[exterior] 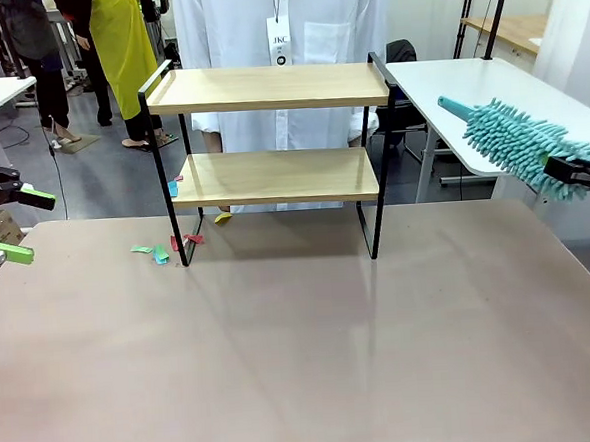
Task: Clean the shelf.
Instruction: Hand the Duster back to the human.
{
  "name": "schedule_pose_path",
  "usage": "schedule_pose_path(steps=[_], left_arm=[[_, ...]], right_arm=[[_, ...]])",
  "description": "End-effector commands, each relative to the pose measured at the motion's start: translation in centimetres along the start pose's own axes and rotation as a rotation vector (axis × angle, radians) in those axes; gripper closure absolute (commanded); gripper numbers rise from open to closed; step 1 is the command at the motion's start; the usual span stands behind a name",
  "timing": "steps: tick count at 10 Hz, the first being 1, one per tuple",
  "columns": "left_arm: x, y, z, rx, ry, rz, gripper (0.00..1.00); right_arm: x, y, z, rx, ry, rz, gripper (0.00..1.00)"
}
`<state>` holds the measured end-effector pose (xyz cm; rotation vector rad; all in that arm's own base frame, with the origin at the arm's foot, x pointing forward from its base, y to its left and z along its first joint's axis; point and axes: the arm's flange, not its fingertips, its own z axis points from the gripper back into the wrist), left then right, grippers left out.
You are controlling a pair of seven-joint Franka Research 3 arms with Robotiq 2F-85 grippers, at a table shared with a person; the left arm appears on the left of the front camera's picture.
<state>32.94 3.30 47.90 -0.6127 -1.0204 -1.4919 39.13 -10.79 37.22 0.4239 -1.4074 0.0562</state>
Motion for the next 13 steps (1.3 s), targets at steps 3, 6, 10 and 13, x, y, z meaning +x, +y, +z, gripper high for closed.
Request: schedule_pose_path(steps=[3, 6, 10, 13], left_arm=[[-0.1, 0.0, -0.1, 0.012, -0.029, -0.021, 0.00], [-0.1, 0.0, -0.1, 0.012, -0.029, -0.021, 0.00], [-0.1, 0.0, -0.1, 0.012, -0.029, -0.021, 0.00], [-0.1, 0.0, -0.1, 0.012, -0.029, -0.021, 0.00]], right_arm=[[0.2, 0.0, 0.1, -0.009, 0.004, 0.000, 0.84], [0.2, 0.0, 0.1, -0.009, 0.004, 0.000, 0.84], [0.2, 0.0, 0.1, -0.009, 0.004, 0.000, 0.84], [1.1, 0.5, 0.8, 0.021, 0.004, -0.012, 0.26]])
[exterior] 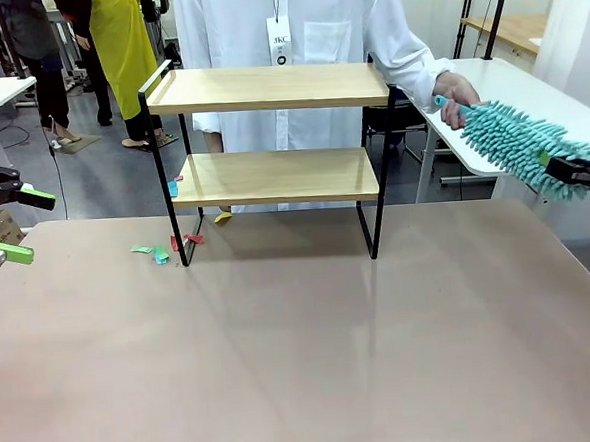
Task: Clean the shelf.
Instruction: Hand the Duster back to the human.
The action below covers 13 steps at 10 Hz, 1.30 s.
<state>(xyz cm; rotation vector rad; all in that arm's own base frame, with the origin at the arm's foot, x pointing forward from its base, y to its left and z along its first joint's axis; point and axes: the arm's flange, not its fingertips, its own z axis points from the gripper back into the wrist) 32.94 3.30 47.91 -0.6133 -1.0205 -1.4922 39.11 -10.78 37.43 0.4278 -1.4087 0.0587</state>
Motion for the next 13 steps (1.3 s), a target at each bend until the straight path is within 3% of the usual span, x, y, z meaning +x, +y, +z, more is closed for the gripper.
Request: schedule_pose_path(steps=[1, 5, 8, 11, 12, 13], left_arm=[[-0.1, 0.0, -0.2, 0.013, -0.029, -0.021, 0.00], [-0.1, 0.0, -0.2, 0.013, -0.029, -0.021, 0.00], [-0.1, 0.0, -0.2, 0.013, -0.029, -0.021, 0.00], [-0.1, 0.0, -0.2, 0.013, -0.029, -0.021, 0.00], [-0.1, 0.0, -0.2, 0.013, -0.029, -0.021, 0.00], [-0.1, 0.0, -0.2, 0.013, -0.029, -0.021, 0.00]], right_arm=[[2.3, 0.9, 1.7, 0.028, -0.007, -0.017, 0.00], [11.0, 1.2, 5.5, 0.096, -0.143, -0.129, 0.00], [19.1, -2.6, 9.2, 0.104, -0.303, -0.304, 0.00], [21.4, -6.5, 10.7, 0.091, -0.378, -0.454, 0.00], [21.2, -3.9, 11.4, 0.079, -0.360, -0.341, 0.00], [21.2, -3.9, 11.4, 0.079, -0.360, -0.341, 0.00]])
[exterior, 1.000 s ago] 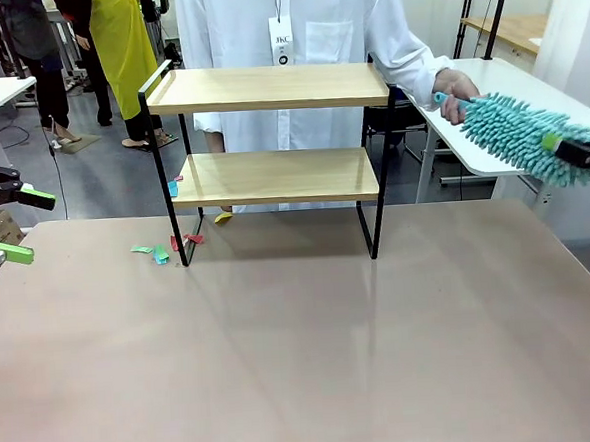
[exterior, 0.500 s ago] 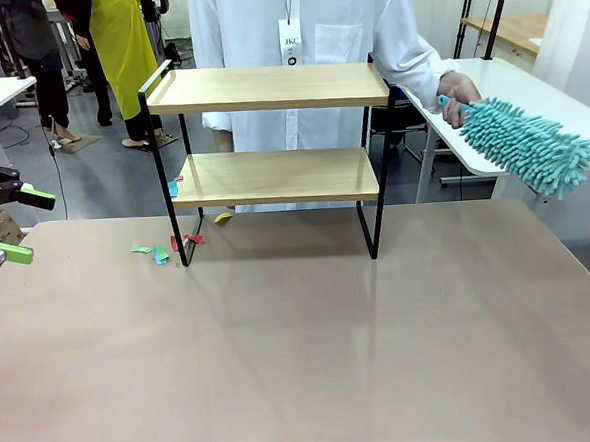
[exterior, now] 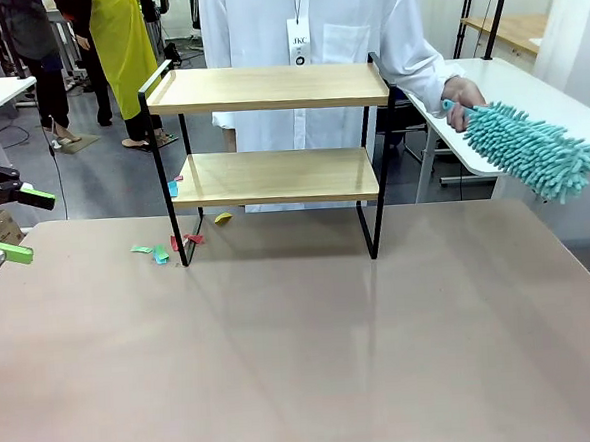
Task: Clean the shelf.
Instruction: Hand the Duster back to the human.
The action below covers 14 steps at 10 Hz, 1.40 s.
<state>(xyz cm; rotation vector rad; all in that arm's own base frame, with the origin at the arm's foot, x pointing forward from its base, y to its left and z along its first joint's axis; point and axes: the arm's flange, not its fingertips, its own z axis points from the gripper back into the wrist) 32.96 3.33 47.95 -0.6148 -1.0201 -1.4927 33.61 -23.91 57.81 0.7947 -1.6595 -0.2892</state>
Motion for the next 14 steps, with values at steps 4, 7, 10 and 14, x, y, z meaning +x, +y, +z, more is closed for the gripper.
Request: schedule_pose_path(steps=[4, 7, 10, 14], left_arm=[[-0.08, -0.04, -0.20, 0.014, -0.028, -0.021, 0.00], [-0.08, -0.04, -0.20, 0.014, -0.028, -0.021, 0.00], [-0.08, -0.04, -0.20, 0.014, -0.028, -0.021, 0.00], [-0.08, -0.04, -0.20, 0.014, -0.028, -0.021, 0.00]], right_arm=[[-0.72, 1.20, 0.05, 0.008, 0.006, 0.039, 0.00], [-0.72, 1.20, 0.05, 0.008, 0.006, 0.039, 0.00], [-0.72, 1.20, 0.05, 0.008, 0.006, 0.039, 0.00], [-0.72, 1.20, 0.05, 0.008, 0.006, 0.039, 0.00]])
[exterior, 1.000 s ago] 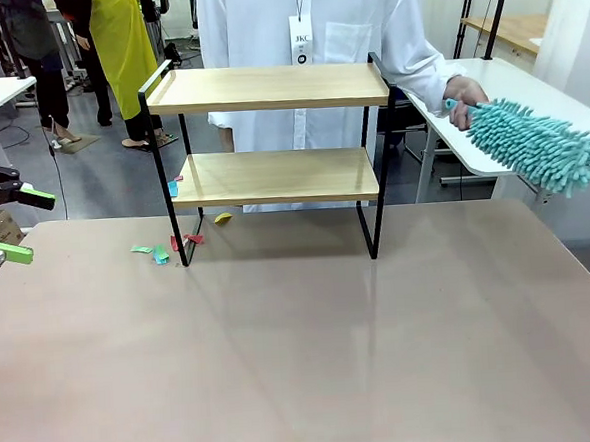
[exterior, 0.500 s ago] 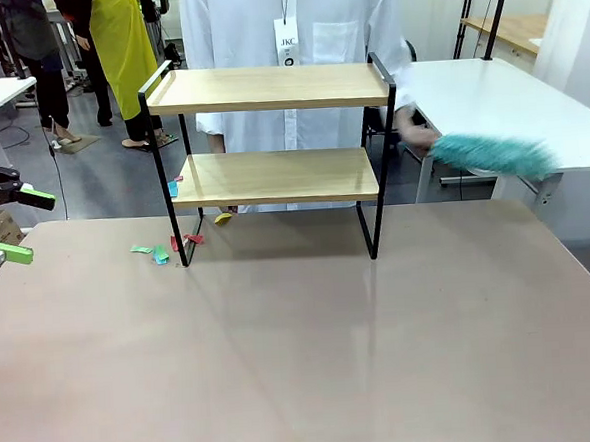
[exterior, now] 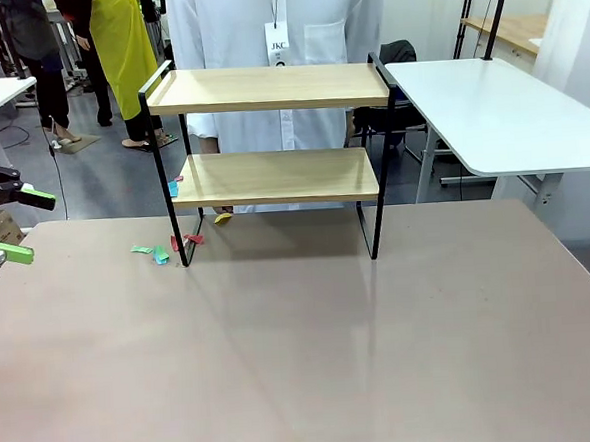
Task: Clean the shelf.
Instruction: Hand the Duster back to the human.
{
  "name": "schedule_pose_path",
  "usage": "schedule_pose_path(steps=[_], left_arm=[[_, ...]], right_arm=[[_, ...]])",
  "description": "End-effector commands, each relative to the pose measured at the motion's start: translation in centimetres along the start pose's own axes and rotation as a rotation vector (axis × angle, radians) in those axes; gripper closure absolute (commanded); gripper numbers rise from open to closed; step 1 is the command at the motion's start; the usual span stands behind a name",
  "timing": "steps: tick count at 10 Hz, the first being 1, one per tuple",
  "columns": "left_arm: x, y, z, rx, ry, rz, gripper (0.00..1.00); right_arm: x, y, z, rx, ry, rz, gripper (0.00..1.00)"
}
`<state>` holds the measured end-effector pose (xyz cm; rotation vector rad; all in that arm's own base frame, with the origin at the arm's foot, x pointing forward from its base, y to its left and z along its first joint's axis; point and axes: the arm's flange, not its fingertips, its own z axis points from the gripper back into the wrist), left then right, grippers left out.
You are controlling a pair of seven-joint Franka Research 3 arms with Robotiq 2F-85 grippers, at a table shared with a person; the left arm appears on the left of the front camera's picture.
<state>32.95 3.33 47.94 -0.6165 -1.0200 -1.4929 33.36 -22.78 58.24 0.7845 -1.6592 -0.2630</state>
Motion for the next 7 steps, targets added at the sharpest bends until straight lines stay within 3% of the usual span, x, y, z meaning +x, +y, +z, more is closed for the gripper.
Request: schedule_pose_path(steps=[1, 7], left_arm=[[-0.07, -0.03, -0.20, 0.015, -0.027, -0.021, 0.00], [-0.07, -0.03, -0.20, 0.015, -0.027, -0.021, 0.00]], right_arm=[[-0.34, 0.04, 0.19, -0.001, -0.004, 0.019, 0.00], [-0.34, 0.04, 0.19, -0.001, -0.004, 0.019, 0.00]])
